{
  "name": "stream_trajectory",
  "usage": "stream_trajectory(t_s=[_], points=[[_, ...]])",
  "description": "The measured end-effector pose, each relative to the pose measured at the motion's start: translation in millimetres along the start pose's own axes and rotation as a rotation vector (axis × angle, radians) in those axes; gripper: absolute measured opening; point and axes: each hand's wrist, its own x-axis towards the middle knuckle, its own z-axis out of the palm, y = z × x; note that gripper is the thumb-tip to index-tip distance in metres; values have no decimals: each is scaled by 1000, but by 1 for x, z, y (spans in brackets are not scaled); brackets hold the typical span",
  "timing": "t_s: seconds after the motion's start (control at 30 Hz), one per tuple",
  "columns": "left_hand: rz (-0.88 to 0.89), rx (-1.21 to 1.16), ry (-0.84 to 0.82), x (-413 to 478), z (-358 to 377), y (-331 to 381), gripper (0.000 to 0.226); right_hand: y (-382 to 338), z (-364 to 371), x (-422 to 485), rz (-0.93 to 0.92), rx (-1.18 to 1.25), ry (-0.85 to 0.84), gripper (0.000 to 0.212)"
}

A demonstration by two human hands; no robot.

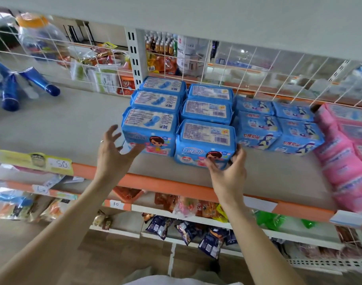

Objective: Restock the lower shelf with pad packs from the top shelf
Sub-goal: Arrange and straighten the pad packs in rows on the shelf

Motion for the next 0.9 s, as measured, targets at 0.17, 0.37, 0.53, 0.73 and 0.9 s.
stream_trajectory(t_s=[0.17,0.37,0.53,0.73,0.9], points=[[11,-99,-138,12,11,-1,80,-7,18,-2,15,-59,27,131],[-45,-235,-140,22,7,-3,72,-6,29,10,81,-15,143,97],[-40,-273,-180,24,6,-9,67,-6,32,13,75,-38,148,94],[-12,-234,-145,20,9,-8,64,-7,29,15,70,-47,138,93],[25,-97,-56,22,20,-10,74,-6,37,15,67,-79,162,89]])
